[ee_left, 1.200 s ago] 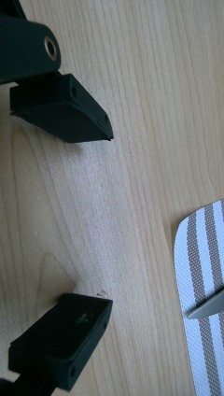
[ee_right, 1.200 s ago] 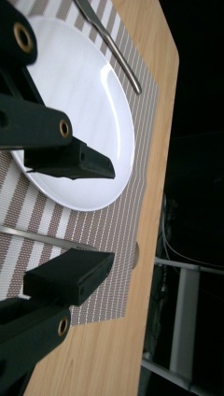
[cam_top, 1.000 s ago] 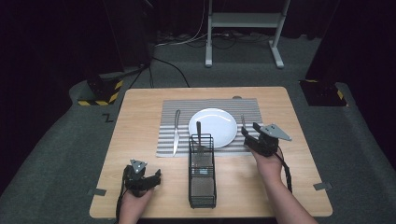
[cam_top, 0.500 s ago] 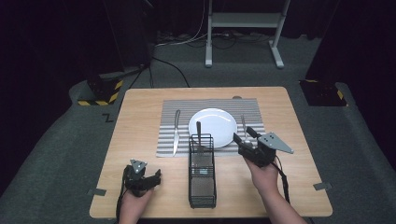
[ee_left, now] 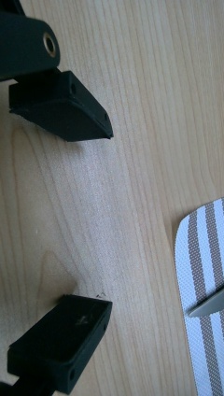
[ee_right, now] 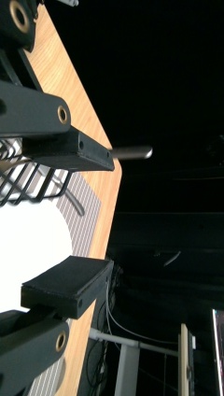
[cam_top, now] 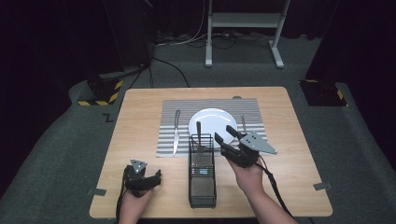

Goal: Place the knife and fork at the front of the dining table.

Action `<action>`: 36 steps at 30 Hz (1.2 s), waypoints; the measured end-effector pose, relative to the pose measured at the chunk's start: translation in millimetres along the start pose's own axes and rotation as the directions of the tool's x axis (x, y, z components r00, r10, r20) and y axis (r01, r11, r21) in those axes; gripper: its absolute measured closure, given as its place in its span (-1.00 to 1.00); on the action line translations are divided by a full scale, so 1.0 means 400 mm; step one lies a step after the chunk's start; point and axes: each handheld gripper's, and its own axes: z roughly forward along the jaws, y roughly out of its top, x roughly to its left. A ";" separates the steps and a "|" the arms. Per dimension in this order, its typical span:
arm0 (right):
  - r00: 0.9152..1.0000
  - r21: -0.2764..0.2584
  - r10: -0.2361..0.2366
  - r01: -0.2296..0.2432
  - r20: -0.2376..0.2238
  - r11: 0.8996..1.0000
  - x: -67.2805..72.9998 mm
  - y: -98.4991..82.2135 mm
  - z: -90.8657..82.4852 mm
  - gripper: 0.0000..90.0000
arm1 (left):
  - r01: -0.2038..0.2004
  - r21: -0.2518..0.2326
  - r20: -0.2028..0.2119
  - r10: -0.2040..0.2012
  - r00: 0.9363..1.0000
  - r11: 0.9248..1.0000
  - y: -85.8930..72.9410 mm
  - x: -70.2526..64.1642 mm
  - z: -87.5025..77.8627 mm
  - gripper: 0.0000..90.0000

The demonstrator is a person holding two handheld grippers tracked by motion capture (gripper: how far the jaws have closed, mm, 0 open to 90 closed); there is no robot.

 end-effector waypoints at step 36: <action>0.993 0.077 -0.049 0.058 -0.111 0.995 0.076 0.023 0.154 0.78 | -0.003 0.000 0.007 0.003 1.000 1.000 -0.001 0.002 -0.001 -0.67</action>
